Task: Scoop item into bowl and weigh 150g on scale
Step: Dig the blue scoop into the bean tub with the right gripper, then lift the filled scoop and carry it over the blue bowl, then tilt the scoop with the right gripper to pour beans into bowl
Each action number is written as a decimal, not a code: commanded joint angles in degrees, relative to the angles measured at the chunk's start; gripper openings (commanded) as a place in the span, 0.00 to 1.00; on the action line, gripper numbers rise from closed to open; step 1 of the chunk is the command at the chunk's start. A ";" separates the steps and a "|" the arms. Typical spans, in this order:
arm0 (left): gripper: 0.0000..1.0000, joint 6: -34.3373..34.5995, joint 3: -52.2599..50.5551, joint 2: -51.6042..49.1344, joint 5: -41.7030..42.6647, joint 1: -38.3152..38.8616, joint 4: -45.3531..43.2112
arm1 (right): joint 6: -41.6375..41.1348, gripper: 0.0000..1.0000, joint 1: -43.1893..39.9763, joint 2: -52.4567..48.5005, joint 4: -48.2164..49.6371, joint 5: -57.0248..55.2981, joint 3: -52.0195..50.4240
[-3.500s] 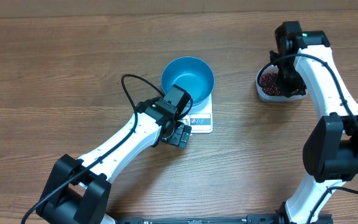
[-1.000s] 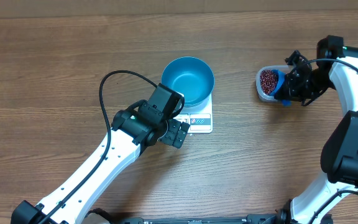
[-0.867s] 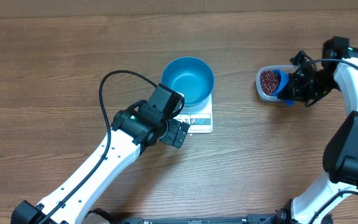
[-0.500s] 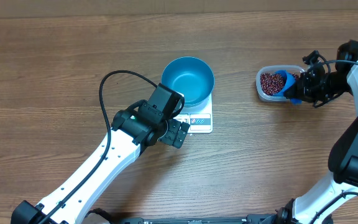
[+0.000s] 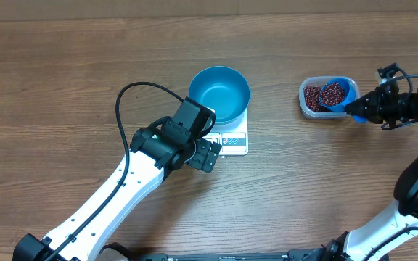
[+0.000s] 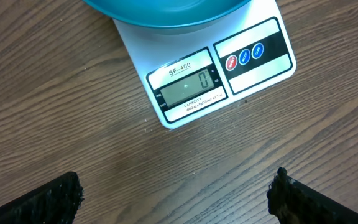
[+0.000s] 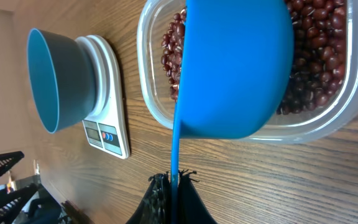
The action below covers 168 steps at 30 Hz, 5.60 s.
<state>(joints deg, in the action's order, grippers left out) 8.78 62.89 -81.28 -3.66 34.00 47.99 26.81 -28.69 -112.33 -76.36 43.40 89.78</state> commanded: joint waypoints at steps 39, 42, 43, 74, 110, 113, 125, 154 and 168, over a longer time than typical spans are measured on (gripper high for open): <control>0.99 -1.07 -0.07 0.76 0.52 -0.33 -0.04 | 9.79 0.03 -6.21 1.14 -8.31 25.64 2.14; 0.99 -1.07 -0.07 0.76 0.55 -0.33 -0.04 | 12.17 0.04 -6.21 1.14 -9.64 26.69 2.14; 1.00 -1.07 -0.07 0.79 0.52 -0.33 -0.04 | 12.76 0.03 -6.21 1.14 -10.25 27.67 2.14; 1.00 -1.07 -0.07 0.76 0.55 -0.33 -0.04 | 12.22 0.04 8.09 1.14 -11.43 35.39 7.87; 1.00 -1.07 -0.07 0.79 0.52 -0.33 -0.04 | -2.82 0.04 42.51 1.22 7.54 -14.43 20.37; 1.00 -1.07 -0.07 0.76 0.52 -0.33 -0.04 | -1.60 0.04 44.52 1.22 6.88 -19.26 22.01; 0.99 -1.07 -0.07 0.79 0.52 -0.33 -0.04 | -1.07 0.04 49.09 1.22 8.15 -28.76 22.05; 0.99 -1.07 -0.07 0.76 0.52 -0.33 -0.04 | 4.76 0.04 49.75 1.22 10.71 -24.20 22.12; 1.00 -1.07 -0.07 0.76 0.52 -0.33 -0.04 | 12.31 0.04 49.75 1.25 11.23 -22.93 22.12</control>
<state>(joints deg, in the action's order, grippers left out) 8.78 62.89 -81.28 -3.66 34.00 47.99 36.34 20.73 -112.36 -65.60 18.83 110.26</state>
